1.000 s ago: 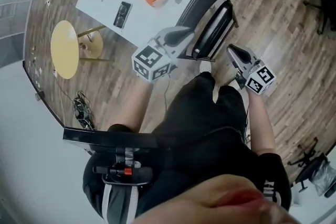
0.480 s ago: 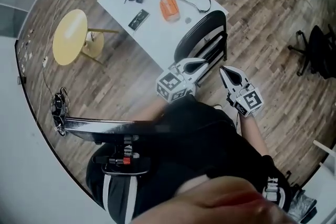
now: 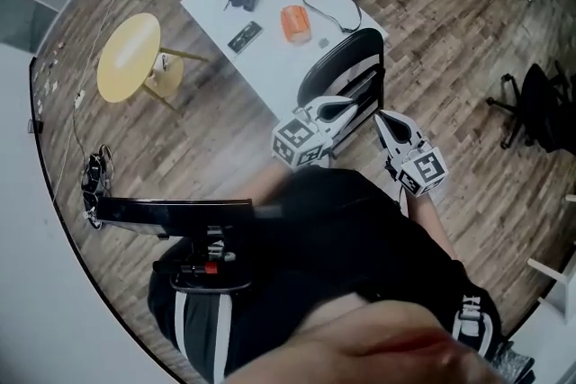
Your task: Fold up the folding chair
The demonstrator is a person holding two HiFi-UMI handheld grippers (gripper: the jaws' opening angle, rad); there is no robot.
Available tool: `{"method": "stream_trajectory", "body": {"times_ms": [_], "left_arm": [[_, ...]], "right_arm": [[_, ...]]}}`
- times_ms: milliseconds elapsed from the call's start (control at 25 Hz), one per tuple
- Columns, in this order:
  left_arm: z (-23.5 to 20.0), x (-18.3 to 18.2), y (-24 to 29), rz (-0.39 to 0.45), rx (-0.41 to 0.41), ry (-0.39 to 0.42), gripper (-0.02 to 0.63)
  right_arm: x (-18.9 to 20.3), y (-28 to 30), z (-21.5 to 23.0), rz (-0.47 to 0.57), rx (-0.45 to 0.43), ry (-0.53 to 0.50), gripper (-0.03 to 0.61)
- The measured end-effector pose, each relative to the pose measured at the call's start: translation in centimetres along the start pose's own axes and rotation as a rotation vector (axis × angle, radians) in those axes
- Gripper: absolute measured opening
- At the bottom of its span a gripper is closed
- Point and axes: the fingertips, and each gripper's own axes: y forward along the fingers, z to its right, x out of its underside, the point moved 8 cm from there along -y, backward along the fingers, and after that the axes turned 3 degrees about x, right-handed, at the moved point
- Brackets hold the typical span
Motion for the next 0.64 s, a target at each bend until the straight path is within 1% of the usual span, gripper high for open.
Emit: {"method": "stream_trajectory", "body": {"times_ms": [200,440,640], "left_arm": [[0.6,0.0,-0.1,-0.020,-0.005,0.039,0.006],[0.8,0.0,-0.2,-0.022,-0.010,0.029,0.006],[-0.1,-0.1,-0.4,-0.009,-0.025,0.039,0.006]], "right_arm": [[-0.7,-0.5,0.1,0.041,-0.004,-0.014,0.011],[-0.4,-0.8,-0.1,0.016,-0.002,-0.020,0.011],[-0.1,0.5,0.1,0.000,-0.022,-0.039,0.011]]}}
